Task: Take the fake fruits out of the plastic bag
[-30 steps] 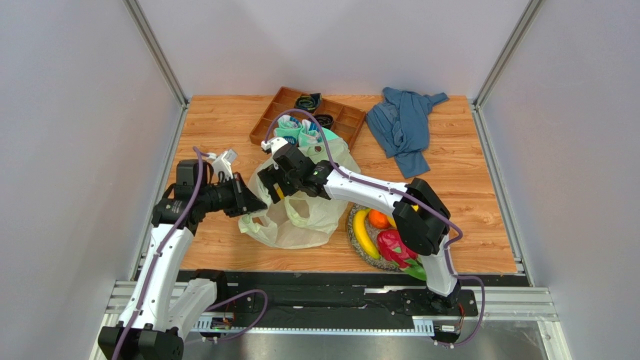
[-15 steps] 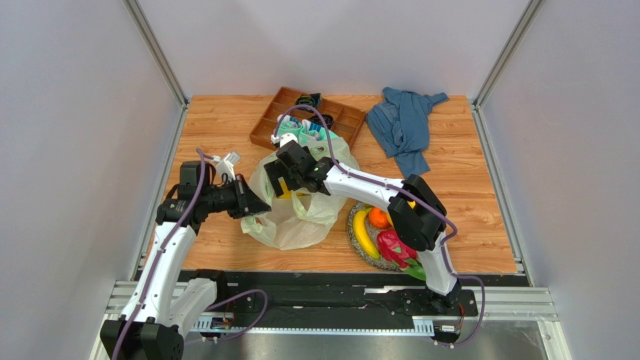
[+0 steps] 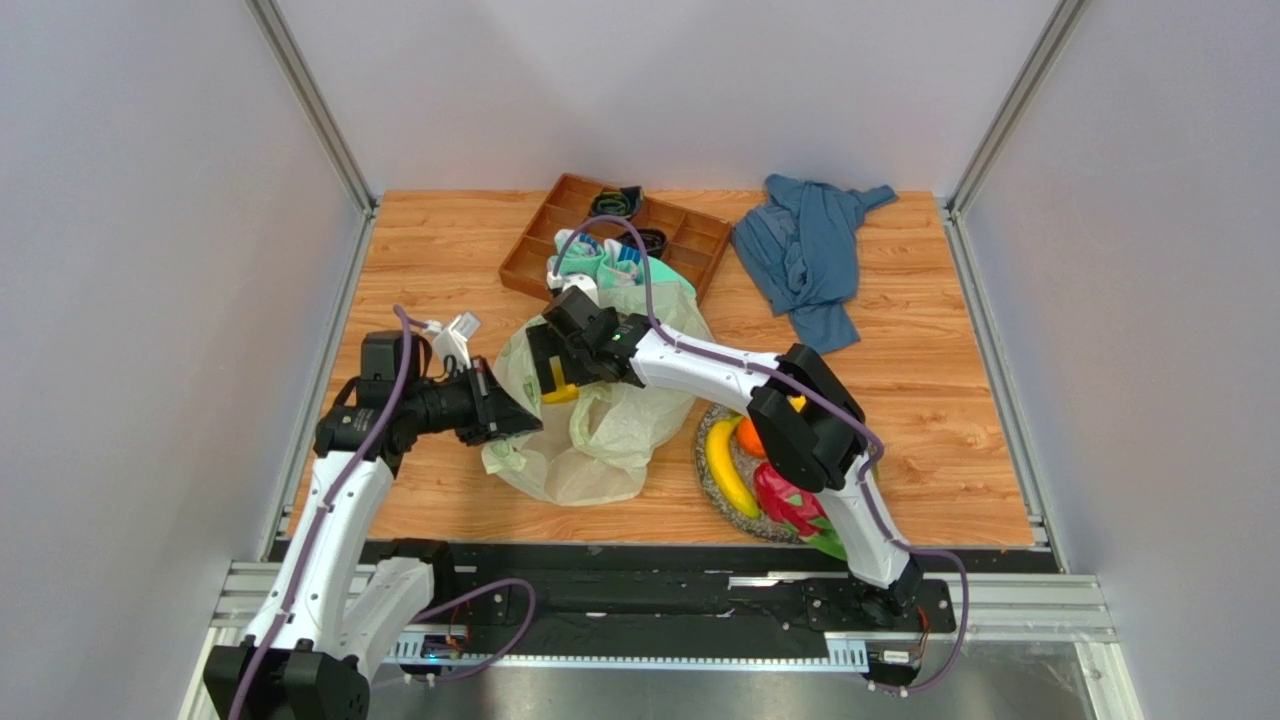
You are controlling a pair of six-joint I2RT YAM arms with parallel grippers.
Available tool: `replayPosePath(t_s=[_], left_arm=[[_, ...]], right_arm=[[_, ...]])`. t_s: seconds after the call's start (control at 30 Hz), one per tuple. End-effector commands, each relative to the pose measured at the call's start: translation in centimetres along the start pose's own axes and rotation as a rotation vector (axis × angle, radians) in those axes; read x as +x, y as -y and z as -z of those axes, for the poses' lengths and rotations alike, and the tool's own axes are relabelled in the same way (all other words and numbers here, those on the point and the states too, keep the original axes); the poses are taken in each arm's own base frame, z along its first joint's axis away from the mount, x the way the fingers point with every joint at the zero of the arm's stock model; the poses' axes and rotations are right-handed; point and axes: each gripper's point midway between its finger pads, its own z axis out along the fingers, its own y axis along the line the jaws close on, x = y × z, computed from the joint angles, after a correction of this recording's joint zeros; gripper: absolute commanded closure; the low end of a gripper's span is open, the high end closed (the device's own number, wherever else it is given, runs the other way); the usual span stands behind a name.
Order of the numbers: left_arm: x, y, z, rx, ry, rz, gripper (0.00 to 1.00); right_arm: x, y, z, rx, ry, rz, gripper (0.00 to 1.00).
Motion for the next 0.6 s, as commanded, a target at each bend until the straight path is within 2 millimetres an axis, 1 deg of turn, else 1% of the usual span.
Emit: replayPosePath(t_s=[0.0,0.07,0.1,0.13,0.17,0.23,0.27,0.3,0.33,0.37,0.4,0.43,0.47,0.5,0.53,0.57], left_arm=[[0.9,0.9,0.3,0.053,-0.034,0.010,1.00],[0.8,1.0,0.3,0.053,-0.034,0.011,1.00],[0.6,1.0,0.3,0.049,-0.029,0.005,1.00],[0.5,1.0,0.3,0.047,-0.027,0.004,1.00],[0.3,1.0,0.3,0.044,-0.021,-0.001,1.00],[-0.2,1.1,0.2,0.045,-0.010,-0.008,1.00],[-0.5,1.2,0.2,0.043,-0.003,-0.012,1.00],[-0.7,1.2,0.2,0.040,0.001,-0.017,1.00],[-0.9,1.3,0.2,0.040,0.005,-0.025,1.00],[-1.1,1.5,0.3,0.041,0.012,-0.033,1.00],[-1.2,1.5,0.3,0.041,0.012,-0.031,1.00],[-1.2,1.5,0.3,0.044,0.012,-0.028,1.00],[-1.1,1.5,0.3,0.044,0.011,-0.027,1.00],[-1.1,1.5,0.3,0.047,0.010,-0.025,1.00],[-1.1,1.5,0.3,0.046,0.009,-0.020,1.00],[-1.1,1.4,0.2,0.047,0.010,-0.023,1.00]], right_arm=[[-0.7,-0.5,-1.6,-0.005,0.010,-0.073,0.00],[-0.5,-0.7,-1.8,-0.027,-0.001,-0.066,0.07],[-0.5,-0.8,-1.8,-0.033,-0.003,-0.069,0.12],[-0.3,-0.8,-1.8,-0.043,-0.009,-0.068,0.23],[0.3,-1.1,-1.7,-0.072,-0.033,-0.068,0.28],[0.3,-1.1,-0.9,-0.093,-0.038,-0.066,0.32],[1.0,-1.0,-0.6,-0.111,-0.062,-0.049,0.32],[0.1,-0.9,0.8,-0.131,-0.046,-0.046,0.33],[0.0,-0.4,1.4,-0.135,-0.050,-0.036,0.36],[0.3,-0.8,2.5,-0.191,-0.073,-0.010,0.38],[0.5,0.1,3.8,-0.201,-0.084,-0.009,0.41],[0.9,0.8,4.6,-0.205,-0.110,-0.007,0.43],[0.6,1.6,6.1,-0.216,-0.108,-0.002,0.41],[1.8,2.5,6.4,-0.209,-0.140,0.004,0.39],[2.5,3.1,7.0,-0.206,-0.165,0.022,0.33],[2.3,3.2,8.2,-0.228,-0.158,0.045,0.28]])
